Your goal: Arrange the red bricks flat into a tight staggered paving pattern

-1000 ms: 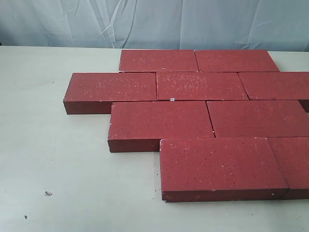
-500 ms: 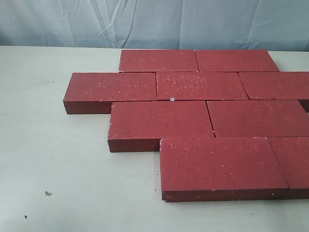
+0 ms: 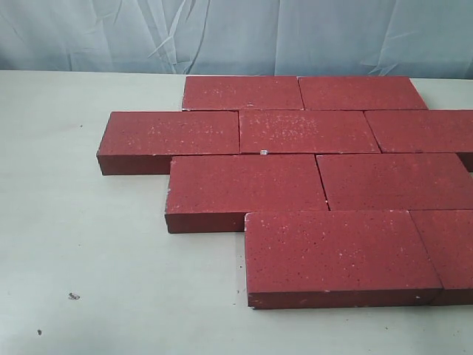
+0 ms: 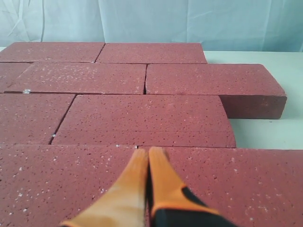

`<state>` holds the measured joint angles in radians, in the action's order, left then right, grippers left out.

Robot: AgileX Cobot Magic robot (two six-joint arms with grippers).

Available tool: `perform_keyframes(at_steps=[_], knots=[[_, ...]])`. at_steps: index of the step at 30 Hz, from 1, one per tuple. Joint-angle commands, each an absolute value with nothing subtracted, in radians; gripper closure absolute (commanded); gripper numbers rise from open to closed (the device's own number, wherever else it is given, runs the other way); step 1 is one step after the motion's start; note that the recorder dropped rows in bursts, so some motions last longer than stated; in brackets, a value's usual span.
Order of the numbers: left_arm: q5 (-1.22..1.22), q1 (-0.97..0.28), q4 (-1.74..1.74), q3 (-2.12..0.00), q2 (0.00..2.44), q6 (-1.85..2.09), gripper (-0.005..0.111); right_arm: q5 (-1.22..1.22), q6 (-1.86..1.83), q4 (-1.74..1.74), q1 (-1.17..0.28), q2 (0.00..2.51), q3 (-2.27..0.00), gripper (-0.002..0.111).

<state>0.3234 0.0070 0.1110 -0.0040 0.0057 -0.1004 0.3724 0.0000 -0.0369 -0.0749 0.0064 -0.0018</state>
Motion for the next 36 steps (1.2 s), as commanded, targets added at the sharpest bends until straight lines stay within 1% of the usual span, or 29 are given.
perform_keyframes(at_steps=[1,5,36], knots=[[0.31,0.008,0.063,0.0,0.0,-0.1,0.107,0.359,0.0,-0.031,-0.07,0.0,0.0,0.109],[0.31,0.008,-0.009,0.0,0.0,-0.055,0.107,0.359,0.0,-0.031,-0.07,0.0,0.0,0.109],[0.31,0.008,-0.019,0.0,0.0,-0.007,0.107,0.363,0.0,-0.031,-0.07,0.0,0.0,0.109]])
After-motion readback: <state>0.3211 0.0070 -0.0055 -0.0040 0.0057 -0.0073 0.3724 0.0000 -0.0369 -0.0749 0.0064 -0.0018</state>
